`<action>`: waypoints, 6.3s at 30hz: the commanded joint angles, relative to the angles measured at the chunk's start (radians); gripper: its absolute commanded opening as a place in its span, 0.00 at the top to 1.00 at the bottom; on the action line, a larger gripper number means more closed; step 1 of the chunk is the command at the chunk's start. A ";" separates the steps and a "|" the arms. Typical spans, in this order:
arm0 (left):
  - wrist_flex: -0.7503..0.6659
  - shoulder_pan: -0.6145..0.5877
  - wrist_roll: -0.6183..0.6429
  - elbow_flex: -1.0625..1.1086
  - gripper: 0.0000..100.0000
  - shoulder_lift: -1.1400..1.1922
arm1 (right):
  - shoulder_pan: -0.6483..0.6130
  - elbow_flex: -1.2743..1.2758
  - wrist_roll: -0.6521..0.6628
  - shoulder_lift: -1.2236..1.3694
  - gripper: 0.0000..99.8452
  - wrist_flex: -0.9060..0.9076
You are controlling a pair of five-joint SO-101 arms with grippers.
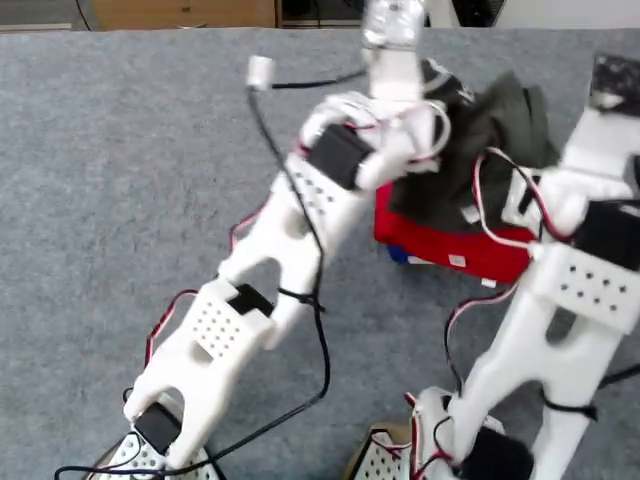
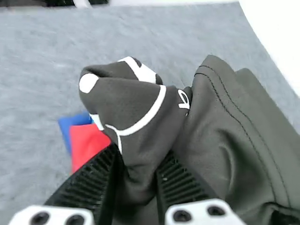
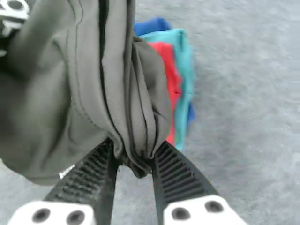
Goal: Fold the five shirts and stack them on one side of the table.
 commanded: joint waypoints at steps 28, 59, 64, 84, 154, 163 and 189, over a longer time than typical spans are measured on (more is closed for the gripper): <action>0.437 -0.255 -0.190 -0.256 0.98 -0.096 | -0.042 -0.140 0.120 -0.081 0.98 0.265; -0.087 -0.618 -0.315 2.478 0.92 -2.256 | -0.406 1.119 0.258 -1.256 1.00 -0.052; -0.081 -0.802 -0.396 2.608 0.89 -2.356 | -0.484 1.225 0.121 -1.382 1.00 -0.054; 0.008 -1.043 -0.431 2.924 0.89 -2.617 | -0.490 1.523 0.006 -1.394 1.00 -0.157; -0.057 -1.208 -0.423 3.101 0.89 -2.612 | -0.490 1.523 0.009 -1.394 1.00 -0.117; -0.057 -1.208 -0.423 3.101 0.89 -2.612 | -0.490 1.523 0.009 -1.394 1.00 -0.117; -0.057 -1.208 -0.423 3.101 0.89 -2.612 | -0.490 1.523 0.009 -1.394 1.00 -0.117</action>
